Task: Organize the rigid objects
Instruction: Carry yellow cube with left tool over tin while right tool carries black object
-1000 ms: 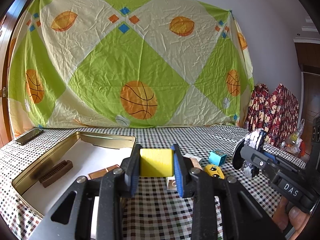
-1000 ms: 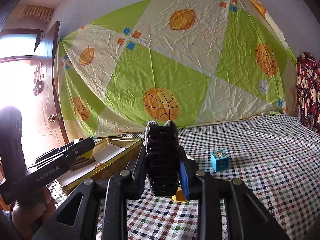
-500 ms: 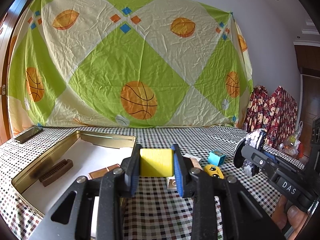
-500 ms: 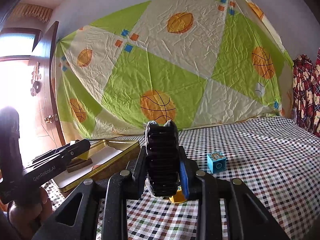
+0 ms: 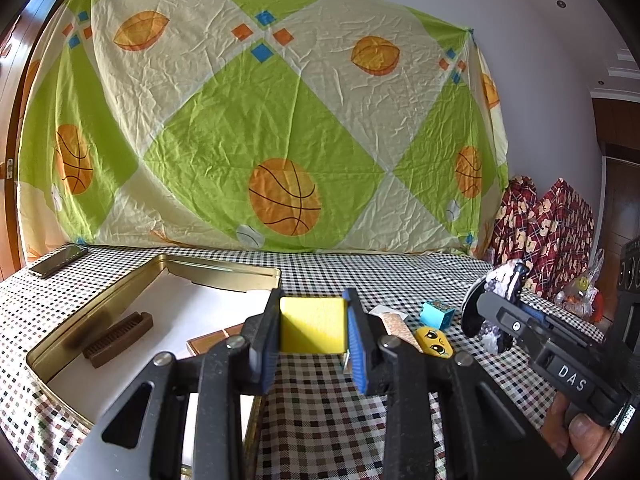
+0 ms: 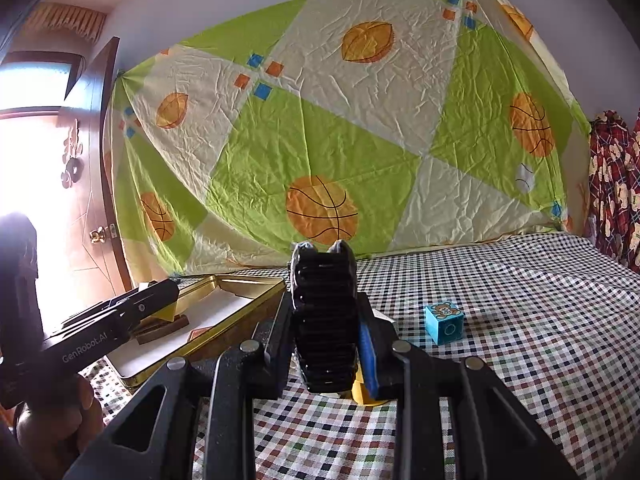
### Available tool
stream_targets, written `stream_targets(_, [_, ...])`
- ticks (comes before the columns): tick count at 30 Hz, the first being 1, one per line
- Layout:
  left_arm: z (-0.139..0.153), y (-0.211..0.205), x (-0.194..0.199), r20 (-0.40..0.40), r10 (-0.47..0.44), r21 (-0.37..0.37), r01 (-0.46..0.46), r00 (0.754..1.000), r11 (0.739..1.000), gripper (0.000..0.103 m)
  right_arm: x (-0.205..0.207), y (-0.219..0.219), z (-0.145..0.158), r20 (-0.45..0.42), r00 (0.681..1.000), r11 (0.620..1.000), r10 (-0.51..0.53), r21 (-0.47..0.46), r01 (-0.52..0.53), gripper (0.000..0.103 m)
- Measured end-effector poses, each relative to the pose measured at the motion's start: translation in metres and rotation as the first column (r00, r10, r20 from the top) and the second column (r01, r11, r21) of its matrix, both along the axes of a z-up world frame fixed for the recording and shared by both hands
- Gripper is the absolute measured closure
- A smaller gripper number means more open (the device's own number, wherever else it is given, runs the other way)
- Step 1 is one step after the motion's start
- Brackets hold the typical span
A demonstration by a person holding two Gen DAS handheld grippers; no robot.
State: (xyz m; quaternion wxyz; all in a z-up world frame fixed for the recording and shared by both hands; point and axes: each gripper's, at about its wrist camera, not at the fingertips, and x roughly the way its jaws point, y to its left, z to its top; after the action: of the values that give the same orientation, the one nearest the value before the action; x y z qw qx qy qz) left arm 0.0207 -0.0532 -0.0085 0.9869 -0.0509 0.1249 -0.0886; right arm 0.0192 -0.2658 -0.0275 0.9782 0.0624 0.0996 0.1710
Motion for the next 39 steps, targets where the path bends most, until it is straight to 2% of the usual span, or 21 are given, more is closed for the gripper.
stream_targets(24, [0.0,0.039,0.001,-0.005,0.063,-0.034,-0.063,0.998,0.997,0.075,0.006,0.048,0.011,-0.019,0.991,0.991,0.133,-0.008,-0.133,0.073])
stream_targets(39, [-0.003,0.074,0.005,-0.026,0.122,-0.052,-0.123,0.992,0.991,0.075,0.014,0.084,0.016,-0.003,0.985,0.983,0.174,-0.06,-0.174,0.073])
